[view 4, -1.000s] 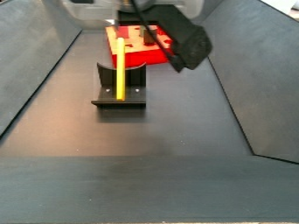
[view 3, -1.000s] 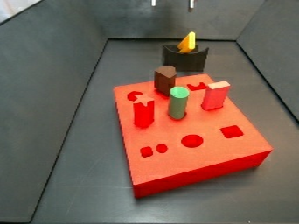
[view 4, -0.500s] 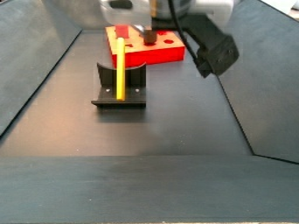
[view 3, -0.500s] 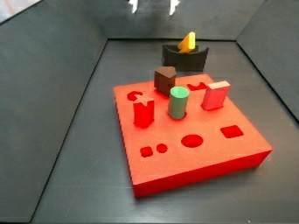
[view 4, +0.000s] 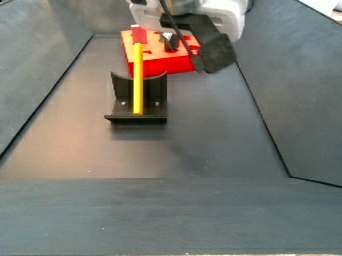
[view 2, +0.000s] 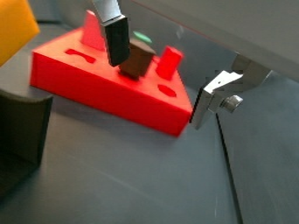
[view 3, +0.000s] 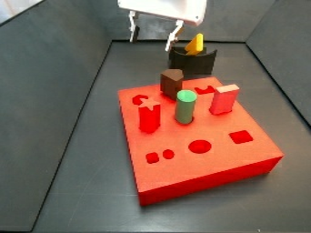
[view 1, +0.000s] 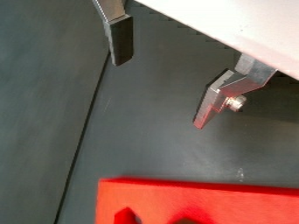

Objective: Pick up the square-circle object. Move up. Place the square-circle object on the fixture. Regrasp the square-circle object. Rotate the square-circle object. Move to above the board. Insert the square-circle object.
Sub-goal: Regrasp the square-circle object.

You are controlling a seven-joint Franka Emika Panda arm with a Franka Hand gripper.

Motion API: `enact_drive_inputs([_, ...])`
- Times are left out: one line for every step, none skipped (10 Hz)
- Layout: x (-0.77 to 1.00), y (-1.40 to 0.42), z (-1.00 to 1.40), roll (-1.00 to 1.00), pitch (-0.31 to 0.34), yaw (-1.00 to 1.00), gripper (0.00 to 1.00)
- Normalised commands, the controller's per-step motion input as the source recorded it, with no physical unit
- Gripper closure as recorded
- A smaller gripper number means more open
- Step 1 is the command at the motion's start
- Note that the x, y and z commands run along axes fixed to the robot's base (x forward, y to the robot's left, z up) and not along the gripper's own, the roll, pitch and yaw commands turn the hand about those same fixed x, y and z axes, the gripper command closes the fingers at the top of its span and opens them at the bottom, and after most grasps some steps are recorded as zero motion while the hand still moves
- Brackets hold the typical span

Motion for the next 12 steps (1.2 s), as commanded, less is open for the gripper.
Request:
enact_drive_inputs([-0.04,-0.05,-0.01,0.75,-0.173,-1.00,0.00])
enact_drive_inputs([-0.03,-0.05,-0.01,0.74,-0.197,-1.00,0.00])
enact_drive_inputs([-0.03,-0.04,-0.01,0.74,-0.214,-1.00,0.00])
enact_drive_inputs([-0.05,-0.02,0.01,0.72,-0.254,-1.00,0.00])
enact_drive_inputs([-0.06,-0.02,0.02,0.72,-0.268,-1.00,0.00])
enact_drive_inputs([-0.06,-0.02,0.01,0.70,-0.298,-1.00,0.00])
enact_drive_inputs([-0.06,-0.01,0.01,0.69,-0.313,-1.00,0.00])
enact_drive_inputs([-0.05,-0.01,0.01,0.68,-0.328,-1.00,0.00])
enact_drive_inputs([-0.05,-0.01,0.01,0.67,-0.333,-1.00,0.00])
enact_drive_inputs([-0.05,-0.01,0.00,0.65,-0.337,-1.00,0.00])
enact_drive_inputs([-0.05,0.00,0.01,0.64,-0.331,-1.00,0.00])
enact_drive_inputs([-0.05,-0.01,0.00,0.63,-0.321,-1.00,0.00])
